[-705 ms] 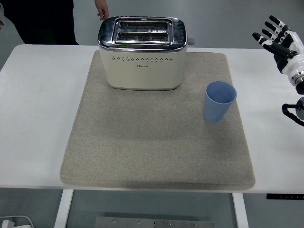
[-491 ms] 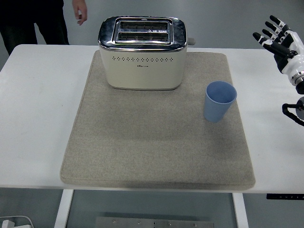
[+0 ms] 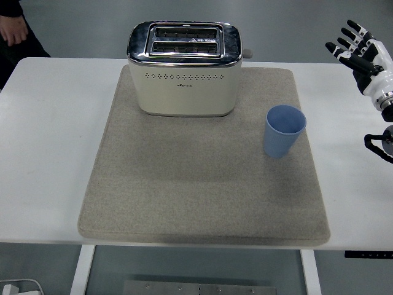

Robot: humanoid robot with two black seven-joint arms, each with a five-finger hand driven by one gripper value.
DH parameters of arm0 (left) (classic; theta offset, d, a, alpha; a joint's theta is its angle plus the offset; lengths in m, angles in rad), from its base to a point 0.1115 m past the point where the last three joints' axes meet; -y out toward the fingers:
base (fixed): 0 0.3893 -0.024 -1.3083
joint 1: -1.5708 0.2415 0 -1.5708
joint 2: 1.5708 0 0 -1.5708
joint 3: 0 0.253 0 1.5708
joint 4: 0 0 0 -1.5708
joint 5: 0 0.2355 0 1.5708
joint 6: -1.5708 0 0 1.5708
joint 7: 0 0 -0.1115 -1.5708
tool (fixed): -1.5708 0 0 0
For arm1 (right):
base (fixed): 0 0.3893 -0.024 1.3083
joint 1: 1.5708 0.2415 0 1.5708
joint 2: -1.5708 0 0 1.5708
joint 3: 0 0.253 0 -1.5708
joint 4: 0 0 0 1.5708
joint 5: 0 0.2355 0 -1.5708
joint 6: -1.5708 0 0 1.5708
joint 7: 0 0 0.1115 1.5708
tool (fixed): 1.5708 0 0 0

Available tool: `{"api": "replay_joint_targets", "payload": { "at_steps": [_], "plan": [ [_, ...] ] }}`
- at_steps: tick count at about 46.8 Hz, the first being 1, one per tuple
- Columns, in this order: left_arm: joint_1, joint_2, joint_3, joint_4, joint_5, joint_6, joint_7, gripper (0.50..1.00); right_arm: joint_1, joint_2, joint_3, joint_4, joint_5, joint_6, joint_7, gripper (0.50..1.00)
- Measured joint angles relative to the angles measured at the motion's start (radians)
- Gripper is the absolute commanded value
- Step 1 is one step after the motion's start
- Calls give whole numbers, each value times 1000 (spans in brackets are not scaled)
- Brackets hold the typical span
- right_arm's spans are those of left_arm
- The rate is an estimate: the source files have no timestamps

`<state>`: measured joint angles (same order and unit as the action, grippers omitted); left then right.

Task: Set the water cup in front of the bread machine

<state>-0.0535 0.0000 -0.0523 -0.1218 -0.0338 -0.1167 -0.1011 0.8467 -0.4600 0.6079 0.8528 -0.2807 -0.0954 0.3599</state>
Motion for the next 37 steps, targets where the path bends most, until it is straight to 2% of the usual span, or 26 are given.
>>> {"api": "replay_joint_targets", "payload": {
  "at_steps": [12,19,22,37],
  "plan": [
    [0,0,0,1,-1,0,0,1000,-1,10,5,4,0,-12,16,911],
    [0,0,0,1,-1,0,0,1000,-8,5,16,9,0,-14,74,905],
    [0,0,0,1,-1,0,0,1000,-9,13,17,9,8,-33,95,907],
    [0,0,0,1,-1,0,0,1000,-3,2,37,-1,52,-50,99,911]
  ]
}}
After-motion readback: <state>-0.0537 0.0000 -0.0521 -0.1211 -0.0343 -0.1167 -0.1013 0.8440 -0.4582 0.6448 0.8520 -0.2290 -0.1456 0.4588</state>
